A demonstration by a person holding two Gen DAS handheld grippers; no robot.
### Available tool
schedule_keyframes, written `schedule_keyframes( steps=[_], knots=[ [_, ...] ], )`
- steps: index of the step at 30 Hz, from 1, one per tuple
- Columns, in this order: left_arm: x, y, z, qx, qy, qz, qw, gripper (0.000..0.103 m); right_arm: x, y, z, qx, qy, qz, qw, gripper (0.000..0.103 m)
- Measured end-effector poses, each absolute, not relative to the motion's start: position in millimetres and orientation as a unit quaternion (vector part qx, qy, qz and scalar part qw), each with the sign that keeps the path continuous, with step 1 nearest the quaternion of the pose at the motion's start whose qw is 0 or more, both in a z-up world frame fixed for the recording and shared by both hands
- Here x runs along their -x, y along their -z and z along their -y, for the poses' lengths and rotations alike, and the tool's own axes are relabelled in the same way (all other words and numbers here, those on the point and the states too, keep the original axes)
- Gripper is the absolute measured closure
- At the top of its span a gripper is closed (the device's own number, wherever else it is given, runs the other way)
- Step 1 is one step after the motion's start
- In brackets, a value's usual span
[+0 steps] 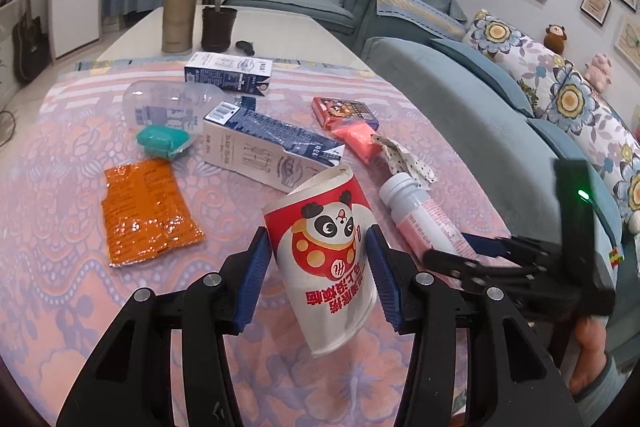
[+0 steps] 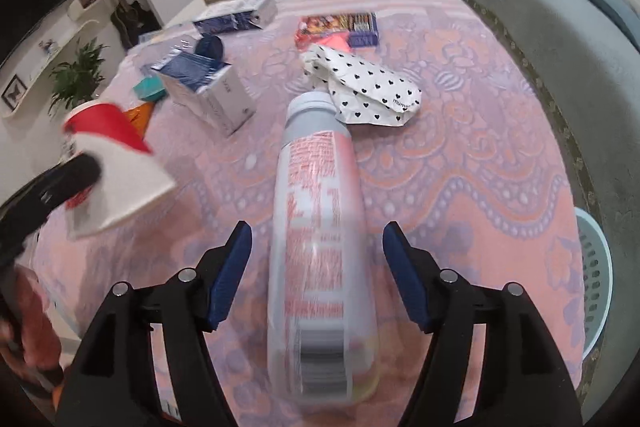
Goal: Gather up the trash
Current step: 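Grasp the panda paper cup with the left tool while the right tool grasps the spray can, then carry cup and spray can over the blue basket and release both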
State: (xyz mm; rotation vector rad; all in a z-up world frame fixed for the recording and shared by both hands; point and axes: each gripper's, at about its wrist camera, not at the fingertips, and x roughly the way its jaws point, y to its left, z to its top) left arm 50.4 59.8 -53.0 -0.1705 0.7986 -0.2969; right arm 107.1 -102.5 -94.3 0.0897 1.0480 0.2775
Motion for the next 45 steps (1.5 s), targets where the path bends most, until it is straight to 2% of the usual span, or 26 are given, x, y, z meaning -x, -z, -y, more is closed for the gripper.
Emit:
schedule_keyframes(
  steps=[2, 7, 17, 30, 36, 45],
  knots=[
    [-50.4, 51.4, -58.3, 0.078, 0.146, -0.383, 0.909, 0.056, -110.4, 96.3, 101.5, -0.045, -0.133, -0.503, 0.853, 0.057],
    [-48.2, 44.5, -54.5, 0.074, 0.151, -0.373, 0.913, 0.056, -110.0, 96.3, 95.6, -0.038, -0.149, -0.504, 0.85, 0.058],
    [-44.0, 3.8, -27.4, 0.062, 0.175, -0.334, 0.924, 0.056, -73.6, 39.2, 132.3, -0.09, -0.162, -0.426, 0.885, 0.058],
    [-54.5, -38.8, 102.1, 0.013, 0.272, -0.296, 0.916, 0.056, -23.0, -16.8, 271.0, -0.164, -0.055, -0.335, 0.926, 0.058],
    [-68.7, -20.9, 178.5, -0.006, 0.316, -0.318, 0.894, 0.056, -3.2, 4.0, 343.8, -0.204, 0.012, -0.333, 0.921, 0.058],
    [-92.3, 54.5, 268.1, -0.038, 0.371, -0.404, 0.836, 0.055, 4.2, 88.6, 418.3, -0.269, 0.105, -0.385, 0.876, 0.058]
  ],
)
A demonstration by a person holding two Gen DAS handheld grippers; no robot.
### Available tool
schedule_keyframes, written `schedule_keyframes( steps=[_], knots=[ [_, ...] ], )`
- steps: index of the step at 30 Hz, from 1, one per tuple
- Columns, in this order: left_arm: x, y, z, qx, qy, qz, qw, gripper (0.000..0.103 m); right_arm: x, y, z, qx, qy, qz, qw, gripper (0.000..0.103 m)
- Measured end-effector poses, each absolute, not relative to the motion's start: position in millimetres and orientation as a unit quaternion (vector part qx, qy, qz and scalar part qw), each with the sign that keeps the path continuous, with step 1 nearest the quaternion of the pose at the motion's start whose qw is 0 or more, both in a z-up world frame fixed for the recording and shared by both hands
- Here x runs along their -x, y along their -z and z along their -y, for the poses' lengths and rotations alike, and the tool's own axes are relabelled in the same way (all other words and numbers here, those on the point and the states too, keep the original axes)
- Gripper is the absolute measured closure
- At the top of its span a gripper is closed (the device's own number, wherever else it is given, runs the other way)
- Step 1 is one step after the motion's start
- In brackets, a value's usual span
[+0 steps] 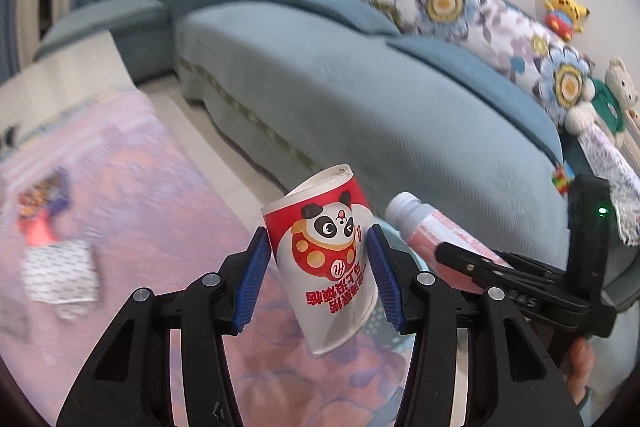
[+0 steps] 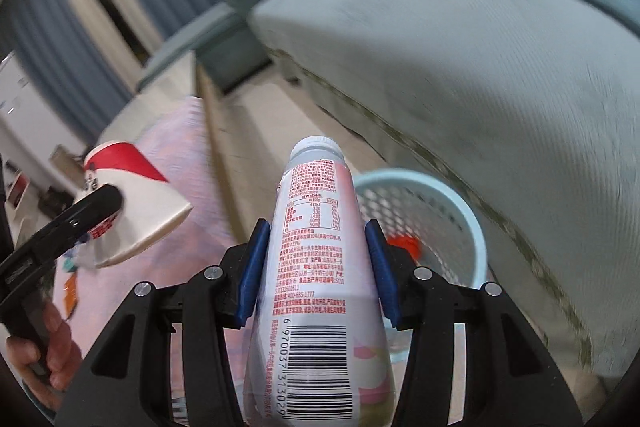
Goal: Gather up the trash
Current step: 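Carry cup and spray can over the blue basket and release both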
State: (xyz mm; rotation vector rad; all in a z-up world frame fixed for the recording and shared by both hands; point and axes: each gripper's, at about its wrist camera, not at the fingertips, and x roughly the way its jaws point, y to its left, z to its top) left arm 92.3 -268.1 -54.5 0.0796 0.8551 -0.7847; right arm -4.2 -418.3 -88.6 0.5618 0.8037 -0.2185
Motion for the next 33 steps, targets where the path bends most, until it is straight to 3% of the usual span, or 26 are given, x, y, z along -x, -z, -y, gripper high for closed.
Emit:
schedule_keyframes(
  steps=[6, 7, 8, 16, 23, 33],
  knots=[
    [-101.6, 96.7, 297.2, -0.051, 0.377, -0.448, 0.809, 0.052, -0.1, 137.8, 442.8, -0.299, 0.139, -0.423, 0.844, 0.057],
    [-102.5, 101.8, 298.6, -0.052, 0.375, -0.451, 0.808, 0.048, -2.2, 144.3, 445.6, -0.302, 0.144, -0.428, 0.84, 0.058],
    [-103.2, 103.8, 298.4, -0.053, 0.374, -0.454, 0.807, 0.042, -6.9, 150.0, 448.1, -0.305, 0.149, -0.431, 0.836, 0.058],
    [-103.6, 97.3, 277.8, -0.04, 0.368, -0.449, 0.813, 0.035, -14.6, 157.1, 448.5, -0.281, 0.159, -0.434, 0.841, 0.057],
    [-94.4, 67.4, 242.7, -0.022, 0.358, -0.427, 0.83, 0.035, -12.3, 132.3, 427.5, -0.259, 0.137, -0.418, 0.86, 0.057],
    [-80.2, 12.9, 136.1, 0.046, 0.301, -0.38, 0.874, 0.031, -16.2, 50.6, 343.0, -0.205, 0.015, -0.34, 0.918, 0.057]
  ],
)
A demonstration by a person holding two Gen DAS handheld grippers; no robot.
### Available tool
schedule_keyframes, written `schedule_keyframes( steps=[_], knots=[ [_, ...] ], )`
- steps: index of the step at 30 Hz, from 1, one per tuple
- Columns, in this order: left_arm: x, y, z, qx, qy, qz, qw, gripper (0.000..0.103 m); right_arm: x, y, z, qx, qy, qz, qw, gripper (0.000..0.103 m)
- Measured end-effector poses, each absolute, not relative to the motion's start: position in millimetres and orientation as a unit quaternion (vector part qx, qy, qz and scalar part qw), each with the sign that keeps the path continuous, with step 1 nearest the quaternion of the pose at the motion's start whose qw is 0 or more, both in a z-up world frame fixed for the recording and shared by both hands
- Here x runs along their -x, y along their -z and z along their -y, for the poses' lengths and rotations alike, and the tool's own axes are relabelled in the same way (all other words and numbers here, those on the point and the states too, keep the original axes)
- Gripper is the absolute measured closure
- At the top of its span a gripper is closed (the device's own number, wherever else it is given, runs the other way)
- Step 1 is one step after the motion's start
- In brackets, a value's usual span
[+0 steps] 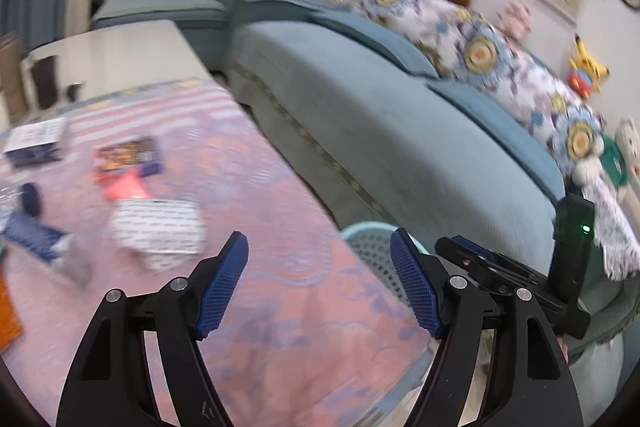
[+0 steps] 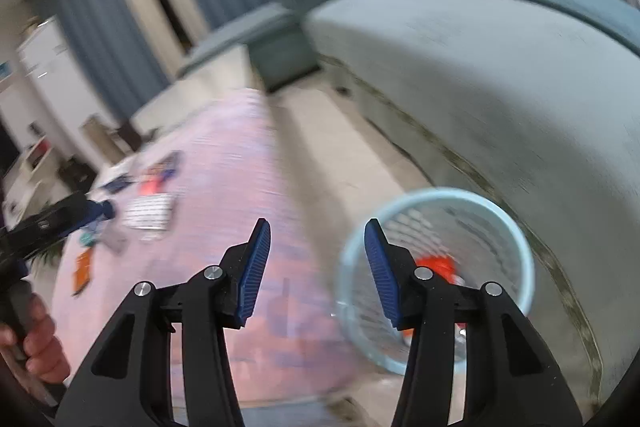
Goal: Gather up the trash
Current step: 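Carry cup and spray can over the blue basket and release both, then grasp the orange snack wrapper with the left tool while the right tool grasps the blue milk carton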
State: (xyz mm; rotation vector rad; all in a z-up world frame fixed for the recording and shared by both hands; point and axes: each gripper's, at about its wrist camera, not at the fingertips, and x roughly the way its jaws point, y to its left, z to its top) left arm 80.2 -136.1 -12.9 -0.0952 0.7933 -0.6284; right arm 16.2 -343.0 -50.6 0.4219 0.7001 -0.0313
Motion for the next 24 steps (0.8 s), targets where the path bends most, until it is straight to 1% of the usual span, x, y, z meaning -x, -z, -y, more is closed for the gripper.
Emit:
schedule_keyframes(
  steps=[6, 9, 11, 13, 16, 17, 20, 22, 24],
  knots=[
    [-74.3, -3.4, 44.9, 0.089, 0.224, -0.359, 0.902, 0.03, -40.1, 13.4, 258.8, -0.149, -0.079, -0.318, 0.933, 0.057],
    [-75.3, -0.2, -2.2, 0.106, 0.169, -0.36, 0.911, 0.029, -60.2, 3.9, 205.1, -0.11, -0.126, -0.322, 0.932, 0.057],
    [-76.1, 5.9, -32.8, 0.115, 0.131, -0.365, 0.915, 0.029, -70.5, 0.8, 178.8, -0.094, -0.152, -0.323, 0.929, 0.055],
    [-77.6, 12.9, -64.9, 0.128, 0.095, -0.367, 0.916, 0.029, -84.8, -0.5, 145.2, -0.075, -0.181, -0.326, 0.925, 0.051],
    [-80.1, 28.0, -107.4, 0.147, 0.047, -0.374, 0.914, 0.029, -103.3, 0.3, 104.0, -0.044, -0.214, -0.328, 0.919, 0.051],
    [-81.3, 32.1, -116.0, 0.151, 0.039, -0.377, 0.913, 0.029, -112.1, 1.9, 88.3, -0.031, -0.223, -0.332, 0.916, 0.05],
    [-87.5, 50.8, -147.5, 0.164, 0.008, -0.392, 0.905, 0.029, -134.9, 9.6, 56.2, -0.008, -0.237, -0.341, 0.91, 0.044],
    [-91.7, 63.7, -163.2, 0.166, -0.013, -0.404, 0.9, 0.029, -146.7, 17.6, 39.1, 0.005, -0.243, -0.347, 0.906, 0.043],
    [-95.9, 72.3, -173.0, 0.17, -0.024, -0.412, 0.895, 0.026, -160.0, 27.1, 24.7, 0.022, -0.244, -0.357, 0.902, 0.042]
  ],
)
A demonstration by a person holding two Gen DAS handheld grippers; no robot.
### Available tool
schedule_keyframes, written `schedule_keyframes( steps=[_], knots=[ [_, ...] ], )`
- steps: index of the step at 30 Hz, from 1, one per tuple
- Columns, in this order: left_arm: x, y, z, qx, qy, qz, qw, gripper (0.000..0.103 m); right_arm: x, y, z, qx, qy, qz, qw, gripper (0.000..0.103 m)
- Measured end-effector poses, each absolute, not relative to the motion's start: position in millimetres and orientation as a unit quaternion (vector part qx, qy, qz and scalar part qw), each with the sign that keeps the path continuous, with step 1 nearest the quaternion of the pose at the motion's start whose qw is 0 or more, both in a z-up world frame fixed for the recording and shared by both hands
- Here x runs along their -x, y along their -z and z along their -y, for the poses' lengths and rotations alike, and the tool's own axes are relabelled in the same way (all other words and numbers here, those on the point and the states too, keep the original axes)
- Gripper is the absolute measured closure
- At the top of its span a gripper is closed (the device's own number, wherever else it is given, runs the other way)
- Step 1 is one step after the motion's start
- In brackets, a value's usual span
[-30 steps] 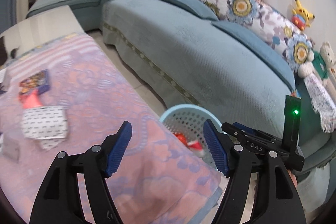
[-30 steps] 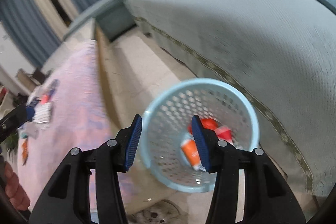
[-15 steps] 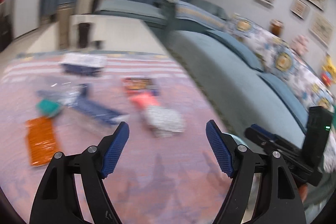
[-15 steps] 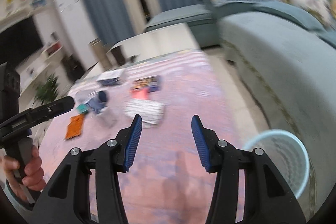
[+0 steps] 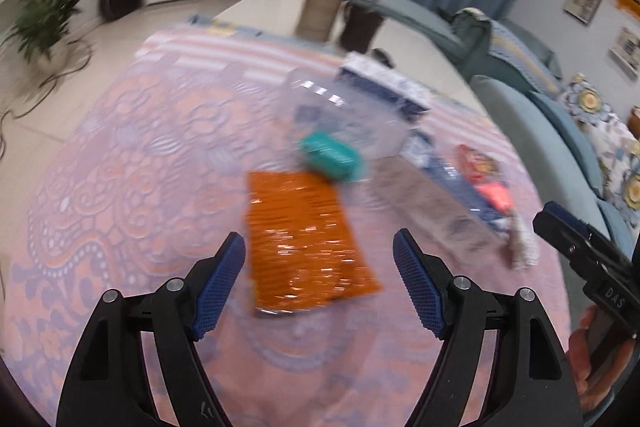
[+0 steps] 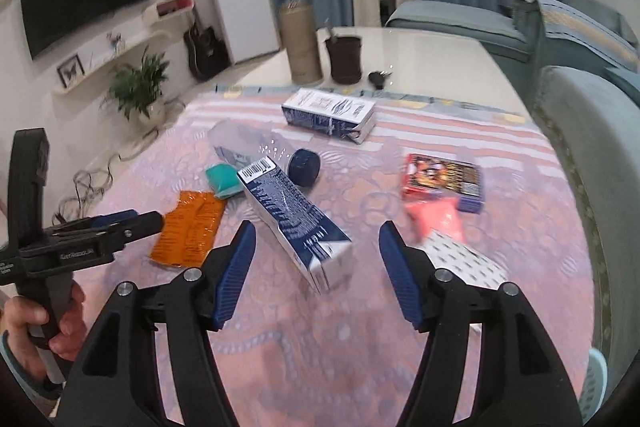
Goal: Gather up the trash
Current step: 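Grasp the orange snack wrapper with the left tool while the right tool grasps the blue milk carton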
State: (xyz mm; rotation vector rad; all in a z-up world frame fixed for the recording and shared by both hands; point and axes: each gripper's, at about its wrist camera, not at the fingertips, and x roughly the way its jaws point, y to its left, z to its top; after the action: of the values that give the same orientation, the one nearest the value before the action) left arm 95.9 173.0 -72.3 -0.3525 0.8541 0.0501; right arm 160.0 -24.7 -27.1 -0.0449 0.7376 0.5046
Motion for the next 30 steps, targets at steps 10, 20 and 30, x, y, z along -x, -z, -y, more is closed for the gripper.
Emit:
schedule_keyframes(
  steps=[10, 20, 30],
  knots=[
    [-116.2, 106.0, -169.9, 0.151, -0.026, -0.449, 0.881, 0.019, -206.6, 61.8, -17.4, 0.061, -0.266, -0.407, 0.872, 0.042],
    [-121.6, 113.9, -133.3, 0.058, -0.05, -0.453, 0.888, 0.021, -196.3, 71.7, -27.5, 0.108, -0.23, -0.439, 0.862, 0.057],
    [-103.9, 107.0, -133.0, 0.044, -0.019, -0.437, 0.898, 0.07, -167.3, 72.7, -12.4, 0.06, -0.215, -0.453, 0.863, 0.068]
  ],
)
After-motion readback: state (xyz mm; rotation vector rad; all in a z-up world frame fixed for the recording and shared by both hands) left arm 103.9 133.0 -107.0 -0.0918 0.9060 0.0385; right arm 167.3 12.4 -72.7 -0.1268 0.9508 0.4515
